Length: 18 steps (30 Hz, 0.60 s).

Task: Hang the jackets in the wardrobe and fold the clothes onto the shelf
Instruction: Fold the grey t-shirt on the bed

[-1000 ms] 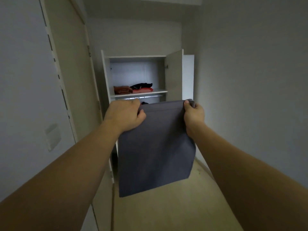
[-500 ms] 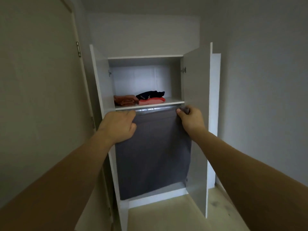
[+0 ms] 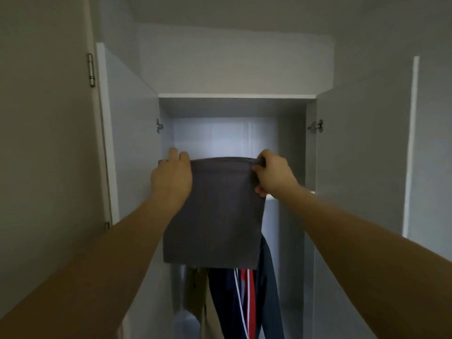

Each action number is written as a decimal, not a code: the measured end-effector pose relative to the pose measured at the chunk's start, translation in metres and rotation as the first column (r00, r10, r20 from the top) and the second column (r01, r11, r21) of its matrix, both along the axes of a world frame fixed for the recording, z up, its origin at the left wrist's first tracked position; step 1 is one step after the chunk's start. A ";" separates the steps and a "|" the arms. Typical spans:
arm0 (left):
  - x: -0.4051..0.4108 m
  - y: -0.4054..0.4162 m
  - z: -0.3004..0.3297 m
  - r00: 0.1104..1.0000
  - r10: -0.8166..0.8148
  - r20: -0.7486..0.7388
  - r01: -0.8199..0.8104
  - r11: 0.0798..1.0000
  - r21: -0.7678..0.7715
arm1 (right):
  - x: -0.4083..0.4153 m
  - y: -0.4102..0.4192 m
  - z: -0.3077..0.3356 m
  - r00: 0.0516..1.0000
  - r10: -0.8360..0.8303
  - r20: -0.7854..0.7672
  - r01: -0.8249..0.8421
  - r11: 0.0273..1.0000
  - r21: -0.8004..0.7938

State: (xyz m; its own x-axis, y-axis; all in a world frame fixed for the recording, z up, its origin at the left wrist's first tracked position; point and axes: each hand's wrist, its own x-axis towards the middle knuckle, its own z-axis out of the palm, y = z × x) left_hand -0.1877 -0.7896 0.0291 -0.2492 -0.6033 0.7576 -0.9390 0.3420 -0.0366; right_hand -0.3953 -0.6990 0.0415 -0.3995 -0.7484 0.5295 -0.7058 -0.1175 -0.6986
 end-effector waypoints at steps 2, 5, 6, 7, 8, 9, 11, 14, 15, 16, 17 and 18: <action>-0.022 -0.051 0.024 0.981 -0.078 -0.178 0.080 0.997 0.005 | -0.014 -0.058 0.025 0.982 0.032 0.186 -0.022 0.998 -0.053; -0.052 -0.125 0.053 0.938 -0.151 -0.311 0.163 0.987 0.014 | -0.040 -0.144 0.053 0.946 0.090 0.311 -0.059 0.993 -0.105; -0.061 -0.150 0.060 0.929 -0.156 -0.336 0.167 0.986 0.007 | -0.051 -0.174 0.059 0.941 0.106 0.322 -0.070 0.990 -0.123; -0.070 -0.176 0.067 0.919 -0.159 -0.361 0.167 0.986 -0.009 | -0.061 -0.203 0.065 0.936 0.122 0.330 -0.076 0.986 -0.150; -0.079 -0.200 0.074 0.910 -0.163 -0.380 0.164 0.986 -0.031 | -0.070 -0.231 0.070 0.930 0.137 0.340 -0.075 0.979 -0.190; -0.089 -0.223 0.080 0.906 -0.162 -0.392 0.152 0.987 -0.056 | -0.080 -0.260 0.073 0.924 0.155 0.350 -0.071 0.968 -0.240; -0.106 -0.265 0.087 0.908 -0.131 -0.399 0.101 0.990 -0.096 | -0.095 -0.318 0.076 0.914 0.193 0.357 -0.069 0.941 -0.331; -0.128 -0.334 0.103 0.925 -0.083 -0.371 0.035 0.990 -0.134 | -0.114 -0.398 0.084 0.912 0.208 0.354 -0.051 0.913 -0.405; -0.134 -0.356 0.106 0.929 -0.061 -0.364 0.014 0.991 -0.131 | -0.121 -0.422 0.086 0.921 0.204 0.333 -0.053 0.910 -0.410; -0.140 -0.377 0.111 0.930 -0.042 -0.365 -0.006 0.991 -0.131 | -0.127 -0.446 0.089 0.933 0.196 0.301 -0.057 0.908 -0.415; -0.145 -0.397 0.114 0.931 -0.030 -0.363 -0.020 0.991 -0.135 | -0.132 -0.468 0.093 0.945 0.187 0.270 -0.059 0.905 -0.422; -0.149 -0.417 0.119 0.935 -0.021 -0.355 -0.030 0.990 -0.135 | -0.137 -0.490 0.096 0.952 0.178 0.247 -0.057 0.902 -0.429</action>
State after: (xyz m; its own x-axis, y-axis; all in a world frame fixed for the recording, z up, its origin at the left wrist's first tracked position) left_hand -0.3372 -1.2069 0.1486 0.0534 -0.4884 0.8710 -0.9007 0.3531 0.2532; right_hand -0.5320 -1.1892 0.1376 -0.4959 -0.5372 0.6822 -0.4563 -0.5072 -0.7311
